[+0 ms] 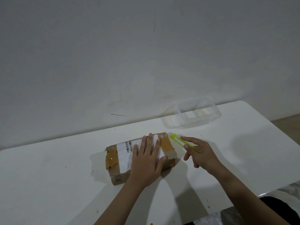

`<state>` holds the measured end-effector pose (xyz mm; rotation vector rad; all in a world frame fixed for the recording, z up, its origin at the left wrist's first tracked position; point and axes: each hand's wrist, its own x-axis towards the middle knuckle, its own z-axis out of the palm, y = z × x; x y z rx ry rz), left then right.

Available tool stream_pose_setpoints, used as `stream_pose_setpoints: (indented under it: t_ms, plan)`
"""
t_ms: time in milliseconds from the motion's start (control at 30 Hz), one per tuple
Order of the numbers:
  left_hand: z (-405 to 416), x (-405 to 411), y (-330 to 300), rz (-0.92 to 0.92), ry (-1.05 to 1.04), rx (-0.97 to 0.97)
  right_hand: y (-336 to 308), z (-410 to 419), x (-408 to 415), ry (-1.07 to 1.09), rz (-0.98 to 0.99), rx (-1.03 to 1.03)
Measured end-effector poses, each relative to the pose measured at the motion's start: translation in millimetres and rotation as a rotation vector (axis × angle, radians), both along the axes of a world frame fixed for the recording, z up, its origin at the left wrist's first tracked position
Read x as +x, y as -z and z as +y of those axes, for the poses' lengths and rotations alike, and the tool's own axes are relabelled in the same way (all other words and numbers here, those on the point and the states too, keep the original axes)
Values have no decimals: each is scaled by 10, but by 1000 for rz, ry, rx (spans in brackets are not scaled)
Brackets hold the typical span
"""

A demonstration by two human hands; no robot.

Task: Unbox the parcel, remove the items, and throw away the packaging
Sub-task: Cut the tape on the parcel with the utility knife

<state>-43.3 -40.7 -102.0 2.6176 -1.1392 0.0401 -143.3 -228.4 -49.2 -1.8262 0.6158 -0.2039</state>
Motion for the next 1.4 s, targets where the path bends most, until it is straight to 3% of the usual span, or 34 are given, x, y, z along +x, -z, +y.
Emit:
stream_pose_setpoints:
  t_ms: [533,967,1400]
  plan:
    - [-4,0,10,-11,-3,-13,-129,-156,54,-174,79,-3]
    - [-23,-11,15,-15,-20,-2,-151,-209,57,-182,69,-136]
    - [-30,-13,9,-12,-24,-1,-221,-264,-28,-242,145,-137]
